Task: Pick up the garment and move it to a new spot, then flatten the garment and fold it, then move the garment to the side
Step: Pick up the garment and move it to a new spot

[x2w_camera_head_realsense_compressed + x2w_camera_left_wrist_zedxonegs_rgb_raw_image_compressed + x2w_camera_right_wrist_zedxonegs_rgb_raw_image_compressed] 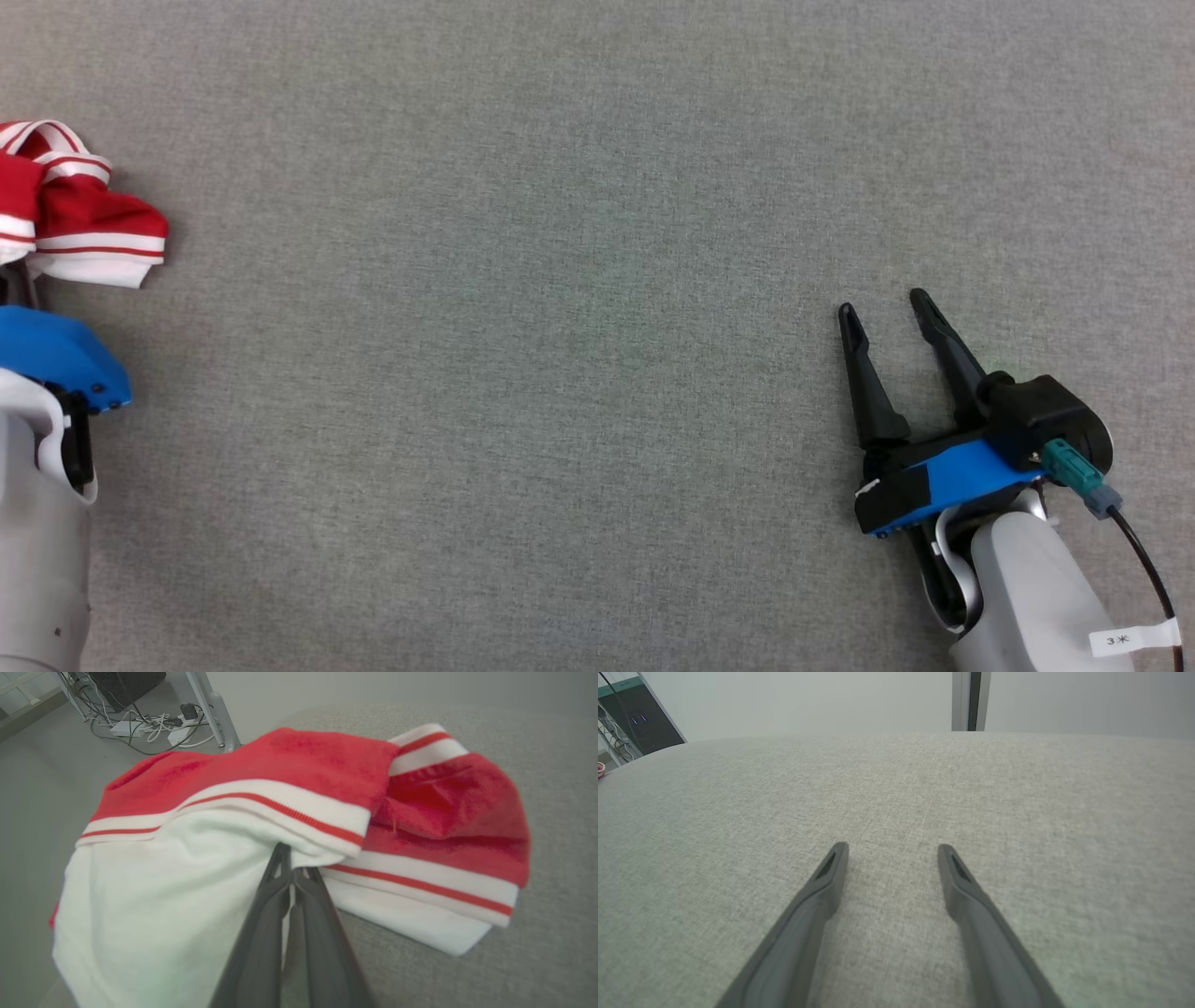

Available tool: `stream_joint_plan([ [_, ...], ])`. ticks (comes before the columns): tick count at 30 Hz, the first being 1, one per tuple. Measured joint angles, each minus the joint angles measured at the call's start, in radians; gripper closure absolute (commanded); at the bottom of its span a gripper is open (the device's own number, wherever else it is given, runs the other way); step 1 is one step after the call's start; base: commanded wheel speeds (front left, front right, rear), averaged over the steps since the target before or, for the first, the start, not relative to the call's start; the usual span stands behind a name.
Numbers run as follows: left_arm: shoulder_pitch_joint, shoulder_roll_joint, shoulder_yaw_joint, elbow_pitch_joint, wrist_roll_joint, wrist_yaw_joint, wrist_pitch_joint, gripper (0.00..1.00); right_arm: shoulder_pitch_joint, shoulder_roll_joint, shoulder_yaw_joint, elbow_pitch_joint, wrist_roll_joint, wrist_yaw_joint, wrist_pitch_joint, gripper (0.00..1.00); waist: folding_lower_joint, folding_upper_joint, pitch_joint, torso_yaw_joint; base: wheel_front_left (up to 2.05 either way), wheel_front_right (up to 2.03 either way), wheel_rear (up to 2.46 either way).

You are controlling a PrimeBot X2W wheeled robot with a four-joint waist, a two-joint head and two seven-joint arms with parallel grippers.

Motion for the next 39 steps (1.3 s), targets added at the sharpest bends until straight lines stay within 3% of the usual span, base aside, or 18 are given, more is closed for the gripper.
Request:
stream_joint_plan([
  [5, -0.019, -0.016, -0.032, -0.065, 0.022, -0.026, -0.018, 1.00, -0.002, -0.004, -0.003, 0.023, 0.012, 0.000, 0.000, 0.00, 0.0001, 0.0000, -0.024, 0.009, 0.00, 0.00, 0.00],
  [10, -0.020, -0.069, -0.061, -0.318, 0.042, -0.052, -0.021, 1.00, 0.005, -0.007, 0.003, 0.049, 0.032, -0.001, 0.003, 0.00, 0.0003, 0.0000, -0.066, 0.015, 0.00, 0.00, 0.00],
  [18, 0.079, -0.208, -0.202, -0.570, 0.021, -0.065, -0.021, 1.00, 0.039, -0.007, 0.030, 0.077, 0.082, -0.001, 0.006, 0.00, 0.0003, 0.0000, -0.143, -0.015, 0.00, 0.00, 0.00],
  [27, 0.181, -0.299, -0.488, -0.625, -0.097, -0.066, -0.021, 1.00, 0.103, -0.007, 0.041, 0.089, 0.118, -0.001, 0.006, 0.00, 0.0001, 0.0000, -0.212, -0.107, 0.00, 0.00, 0.00],
  [37, 0.252, -0.323, -0.642, -0.672, -0.185, -0.066, -0.021, 1.00, 0.128, -0.007, 0.053, 0.095, 0.136, -0.001, 0.006, 0.00, 0.0000, 0.0000, -0.258, -0.194, 0.00, 0.00, 0.00],
  [38, 0.263, -0.324, -0.654, -0.676, -0.190, -0.066, -0.021, 0.73, 0.128, -0.007, 0.055, 0.095, 0.139, -0.001, 0.006, 0.00, 0.0001, 0.0000, -0.261, -0.198, 0.00, 0.00, 0.00],
  [39, 0.278, -0.325, -0.659, -0.680, -0.193, -0.066, -0.021, 0.30, 0.128, -0.007, 0.057, 0.096, 0.142, -0.001, 0.006, 0.00, 0.0000, 0.0000, -0.265, -0.200, 0.00, 0.00, 0.00],
])
